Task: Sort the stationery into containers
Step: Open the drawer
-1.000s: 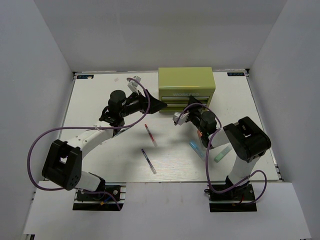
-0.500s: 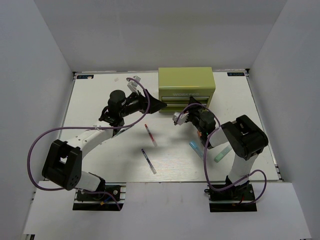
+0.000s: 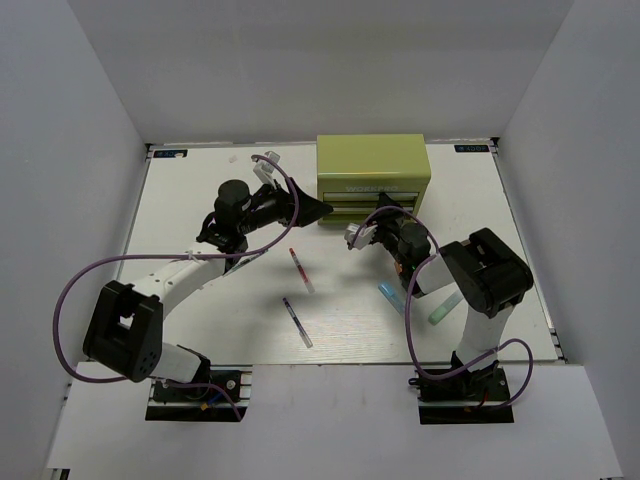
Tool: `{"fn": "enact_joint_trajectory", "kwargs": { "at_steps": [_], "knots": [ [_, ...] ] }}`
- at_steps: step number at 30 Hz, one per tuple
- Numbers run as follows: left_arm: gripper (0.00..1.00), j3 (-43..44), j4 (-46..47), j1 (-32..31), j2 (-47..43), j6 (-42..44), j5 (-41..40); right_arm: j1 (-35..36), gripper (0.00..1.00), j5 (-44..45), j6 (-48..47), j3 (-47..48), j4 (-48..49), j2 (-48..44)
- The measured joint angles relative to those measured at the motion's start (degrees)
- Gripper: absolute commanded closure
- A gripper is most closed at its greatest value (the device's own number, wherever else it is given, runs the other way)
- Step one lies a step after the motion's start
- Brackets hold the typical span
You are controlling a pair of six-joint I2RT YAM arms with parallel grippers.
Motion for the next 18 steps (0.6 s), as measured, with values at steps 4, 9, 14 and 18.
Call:
{"fn": "enact_joint_trajectory", "kwargs": {
  "at_steps": [4, 9, 14, 18],
  "knots": [
    [0.06, 0.0, 0.0, 0.0, -0.2, 0.0, 0.0, 0.0, 0.63, 0.2, 0.3, 0.2, 0.1, 0.1],
    [0.06, 0.0, -0.1, 0.0, -0.5, 0.0, 0.0, 0.0, 0.60, 0.9, 0.8, 0.8, -0.2, 0.1],
    [0.06, 0.0, 0.0, 0.0, -0.6, 0.0, 0.0, 0.0, 0.60, 1.5, 0.8, 1.5, -0.7, 0.5],
    [0.06, 0.0, -0.1, 0.0, -0.6, 0.0, 0.0, 0.0, 0.58, 1.5, 0.7, 1.5, -0.7, 0.8]
  ]
}}
